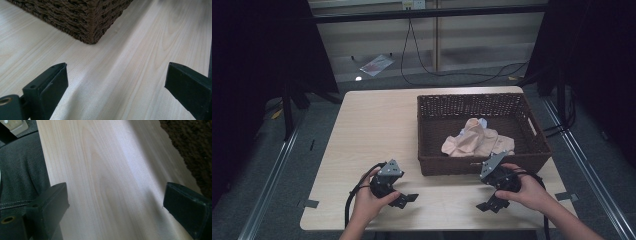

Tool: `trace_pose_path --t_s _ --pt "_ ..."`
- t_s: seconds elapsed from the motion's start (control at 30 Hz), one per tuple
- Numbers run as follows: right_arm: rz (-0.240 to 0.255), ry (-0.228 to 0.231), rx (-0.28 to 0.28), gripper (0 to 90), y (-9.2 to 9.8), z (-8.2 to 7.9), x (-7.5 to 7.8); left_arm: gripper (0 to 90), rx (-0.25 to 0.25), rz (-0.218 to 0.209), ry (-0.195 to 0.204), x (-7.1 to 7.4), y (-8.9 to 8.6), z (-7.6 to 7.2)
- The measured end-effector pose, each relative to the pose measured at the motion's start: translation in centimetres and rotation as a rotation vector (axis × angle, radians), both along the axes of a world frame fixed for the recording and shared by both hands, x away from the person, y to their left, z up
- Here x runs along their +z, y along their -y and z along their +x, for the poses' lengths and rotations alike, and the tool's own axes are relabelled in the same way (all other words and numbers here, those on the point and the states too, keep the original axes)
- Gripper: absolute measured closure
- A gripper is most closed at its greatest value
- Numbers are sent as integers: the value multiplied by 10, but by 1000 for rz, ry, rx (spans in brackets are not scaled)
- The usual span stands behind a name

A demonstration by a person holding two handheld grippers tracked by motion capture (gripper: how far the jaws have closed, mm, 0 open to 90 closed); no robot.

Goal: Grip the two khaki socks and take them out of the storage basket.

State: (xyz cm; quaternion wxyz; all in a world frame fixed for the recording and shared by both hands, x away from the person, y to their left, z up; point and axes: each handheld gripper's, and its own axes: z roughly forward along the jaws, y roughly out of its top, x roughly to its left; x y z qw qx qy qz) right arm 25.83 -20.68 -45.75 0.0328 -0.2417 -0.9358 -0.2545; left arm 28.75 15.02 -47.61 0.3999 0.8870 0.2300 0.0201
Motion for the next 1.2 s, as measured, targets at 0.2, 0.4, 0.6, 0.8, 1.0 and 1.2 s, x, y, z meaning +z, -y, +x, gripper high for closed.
trace_pose_path --t_s 0.2,0.4,0.6,0.8,1.0,1.2 --pt "-29 -3 38 60 -7 4 14 44 -5 -10 -5 0 0 0" --pt "-29 -5 55 61 -11 8 29 44 0 -15 -7 1 -3 1" --pt "-30 -2 76 64 -16 11 47 44 -1 -9 -7 1 -3 1" --pt "-40 -9 84 64 -19 16 67 44 -7 -6 -15 0 -3 1" --pt "-33 -8 73 63 -17 26 85 44 -13 -3 -16 0 -2 1" --pt "-27 12 53 61 -15 39 99 44 -16 -2 -19 0 -1 1"
